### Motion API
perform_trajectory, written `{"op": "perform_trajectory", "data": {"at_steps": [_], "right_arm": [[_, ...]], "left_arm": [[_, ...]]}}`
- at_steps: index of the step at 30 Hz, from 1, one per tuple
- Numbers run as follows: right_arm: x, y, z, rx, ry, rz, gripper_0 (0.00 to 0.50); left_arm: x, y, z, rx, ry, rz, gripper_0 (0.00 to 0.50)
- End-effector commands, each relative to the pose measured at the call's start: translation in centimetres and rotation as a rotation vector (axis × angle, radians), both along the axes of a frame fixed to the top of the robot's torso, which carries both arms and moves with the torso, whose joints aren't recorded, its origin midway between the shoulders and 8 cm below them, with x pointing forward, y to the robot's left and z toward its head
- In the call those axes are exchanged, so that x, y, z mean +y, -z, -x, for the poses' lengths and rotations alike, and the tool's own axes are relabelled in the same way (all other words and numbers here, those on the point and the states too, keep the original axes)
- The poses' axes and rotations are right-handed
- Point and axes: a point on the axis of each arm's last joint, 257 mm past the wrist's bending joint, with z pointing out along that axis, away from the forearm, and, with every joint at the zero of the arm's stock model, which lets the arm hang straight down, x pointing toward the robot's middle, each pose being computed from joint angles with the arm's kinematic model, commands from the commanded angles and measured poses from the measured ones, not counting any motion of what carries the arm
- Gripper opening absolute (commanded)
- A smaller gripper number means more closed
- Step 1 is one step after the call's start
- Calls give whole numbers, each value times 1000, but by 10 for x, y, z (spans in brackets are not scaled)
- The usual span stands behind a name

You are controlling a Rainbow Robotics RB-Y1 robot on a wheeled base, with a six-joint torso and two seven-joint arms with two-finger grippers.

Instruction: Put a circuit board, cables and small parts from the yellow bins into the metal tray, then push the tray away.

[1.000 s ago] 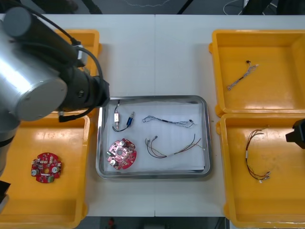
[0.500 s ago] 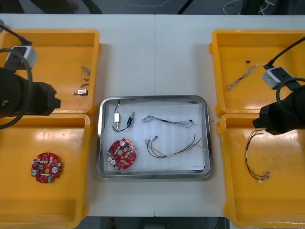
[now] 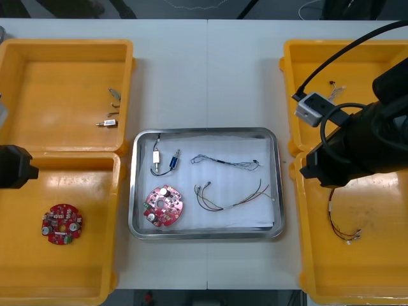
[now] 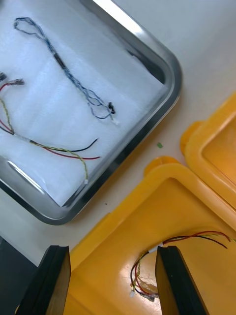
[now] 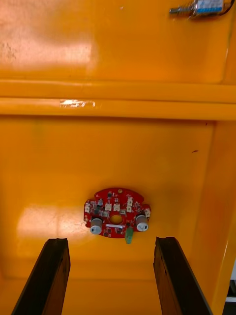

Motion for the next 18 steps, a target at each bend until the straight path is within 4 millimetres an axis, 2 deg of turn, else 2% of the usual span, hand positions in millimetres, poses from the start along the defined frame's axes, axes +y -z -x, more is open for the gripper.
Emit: {"op": "perform_trajectory", "data": {"at_steps": [1, 6, 10, 18], "right_arm": [[17, -13, 5, -56, -127, 74, 500], [36, -8, 14, -51, -232, 129, 500], [49, 1, 21, -44, -309, 168, 500], [105, 15, 25, -124, -518, 210, 500]], "left_arm": [[24, 2, 18, 33, 31, -76, 500], [34, 13, 31, 78, 14, -74, 500], [39, 15, 35, 90, 13, -79, 500], [40, 13, 33, 87, 9, -80, 500]]}}
